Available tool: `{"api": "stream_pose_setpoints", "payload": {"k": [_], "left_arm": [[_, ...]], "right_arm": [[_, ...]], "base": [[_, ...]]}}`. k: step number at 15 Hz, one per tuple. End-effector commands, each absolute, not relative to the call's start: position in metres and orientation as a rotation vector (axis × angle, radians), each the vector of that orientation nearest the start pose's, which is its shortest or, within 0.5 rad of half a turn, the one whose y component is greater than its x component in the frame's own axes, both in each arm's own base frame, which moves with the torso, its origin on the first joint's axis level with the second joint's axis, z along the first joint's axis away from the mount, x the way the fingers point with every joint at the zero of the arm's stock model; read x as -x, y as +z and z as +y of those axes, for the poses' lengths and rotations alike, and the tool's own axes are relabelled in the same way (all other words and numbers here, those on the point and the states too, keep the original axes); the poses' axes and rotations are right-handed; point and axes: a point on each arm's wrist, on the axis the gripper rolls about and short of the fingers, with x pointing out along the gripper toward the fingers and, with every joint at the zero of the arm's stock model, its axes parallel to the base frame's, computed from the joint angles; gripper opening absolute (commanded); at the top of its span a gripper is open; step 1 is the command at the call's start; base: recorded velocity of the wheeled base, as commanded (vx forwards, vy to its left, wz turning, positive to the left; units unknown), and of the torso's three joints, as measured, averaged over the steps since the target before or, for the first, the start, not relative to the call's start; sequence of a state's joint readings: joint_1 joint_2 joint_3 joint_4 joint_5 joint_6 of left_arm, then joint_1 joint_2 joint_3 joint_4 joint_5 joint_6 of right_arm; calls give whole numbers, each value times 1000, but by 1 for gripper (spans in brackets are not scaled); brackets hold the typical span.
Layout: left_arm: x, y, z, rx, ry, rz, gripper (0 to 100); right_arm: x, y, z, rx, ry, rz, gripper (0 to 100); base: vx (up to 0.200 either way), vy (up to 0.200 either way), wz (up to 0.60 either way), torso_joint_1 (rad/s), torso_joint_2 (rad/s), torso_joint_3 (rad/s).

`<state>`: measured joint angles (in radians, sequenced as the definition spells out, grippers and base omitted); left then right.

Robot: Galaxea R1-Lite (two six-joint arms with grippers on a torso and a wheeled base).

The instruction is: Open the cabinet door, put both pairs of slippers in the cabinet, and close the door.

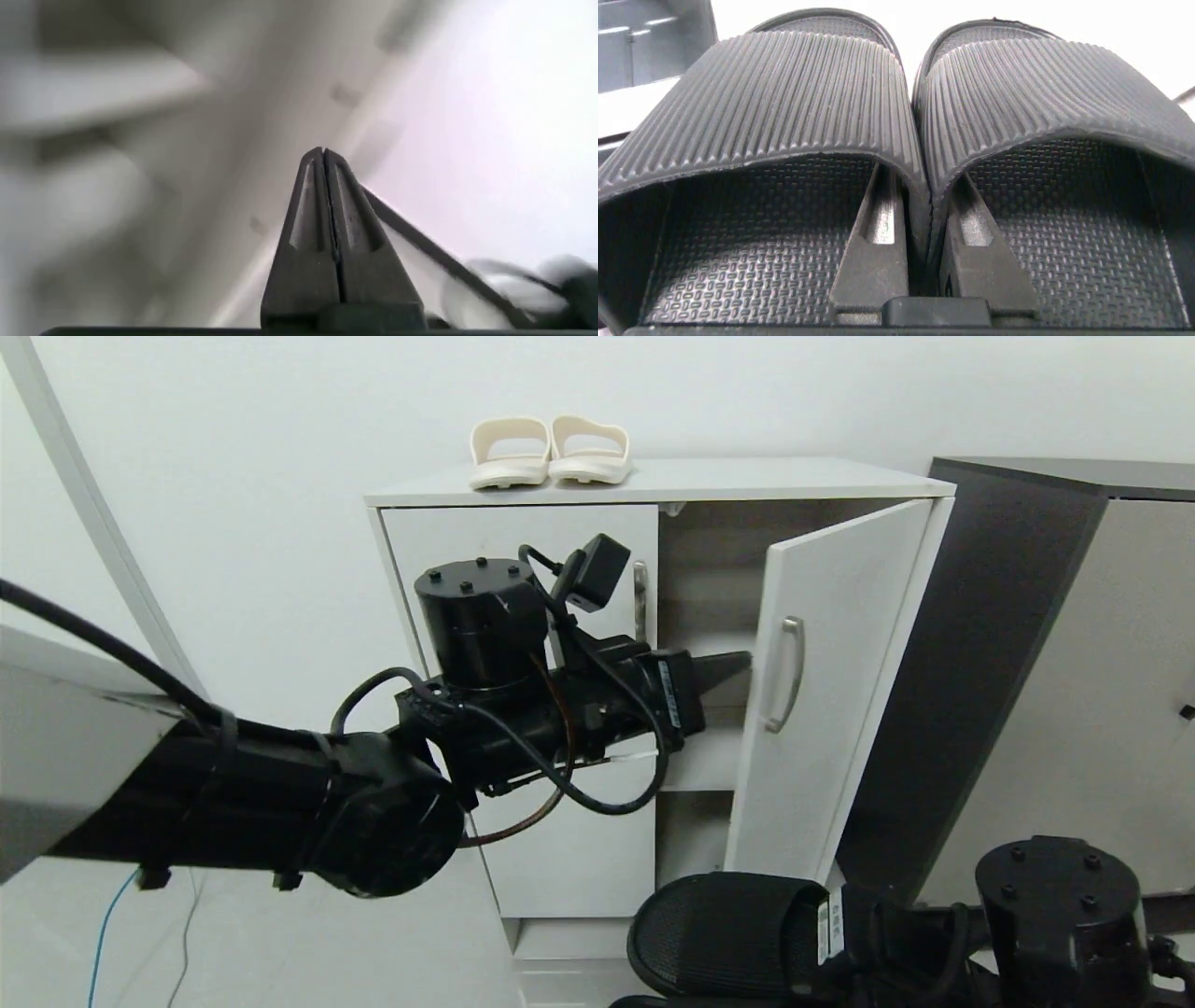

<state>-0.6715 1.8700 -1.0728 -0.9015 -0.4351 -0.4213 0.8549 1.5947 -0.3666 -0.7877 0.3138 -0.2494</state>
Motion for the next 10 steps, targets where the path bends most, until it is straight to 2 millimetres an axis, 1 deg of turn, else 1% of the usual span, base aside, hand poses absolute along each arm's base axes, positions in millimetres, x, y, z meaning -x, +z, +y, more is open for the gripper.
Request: {"api": "stream_pose_setpoints", "payload": {"k": [1, 2, 3, 4, 5, 6, 7, 9, 10], "left_arm": [[-266, 235, -234, 392, -1139, 103, 0], [-267, 235, -232, 392, -1132, 101, 0], [-270, 234, -226, 390, -1113, 101, 0], [-269, 237, -213, 390, -1083, 91, 0], [-264, 241, -197, 384, -1049, 66, 0], [-253, 244, -181, 375, -1019, 47, 0], [-237, 246, -165, 367, -991, 38, 0], [-188, 244, -128, 367, -937, 22, 0], [-165, 240, -109, 364, -906, 10, 0]], "right_arm": [[-145, 118, 177, 340, 1202, 301, 0], [-146, 119, 177, 337, 1191, 300, 0], [-152, 120, 175, 331, 1171, 298, 0], [-159, 123, 173, 323, 1143, 289, 0], [-165, 122, 171, 316, 1117, 295, 0], [-169, 122, 169, 312, 1102, 298, 0], [-172, 122, 168, 311, 1090, 301, 0], [-179, 121, 165, 303, 1062, 309, 0], [-182, 121, 165, 292, 1049, 314, 0]], "base": [[-200, 0, 0, -7, 7, 7], [0, 0, 0, 0, 0, 0], [0, 0, 0, 0, 0, 0], [0, 0, 0, 0, 0, 0], [0, 0, 0, 0, 0, 0], [0, 0, 0, 0, 0, 0], [0, 0, 0, 0, 0, 0], [0, 0, 0, 0, 0, 0], [0, 0, 0, 0, 0, 0]]}}
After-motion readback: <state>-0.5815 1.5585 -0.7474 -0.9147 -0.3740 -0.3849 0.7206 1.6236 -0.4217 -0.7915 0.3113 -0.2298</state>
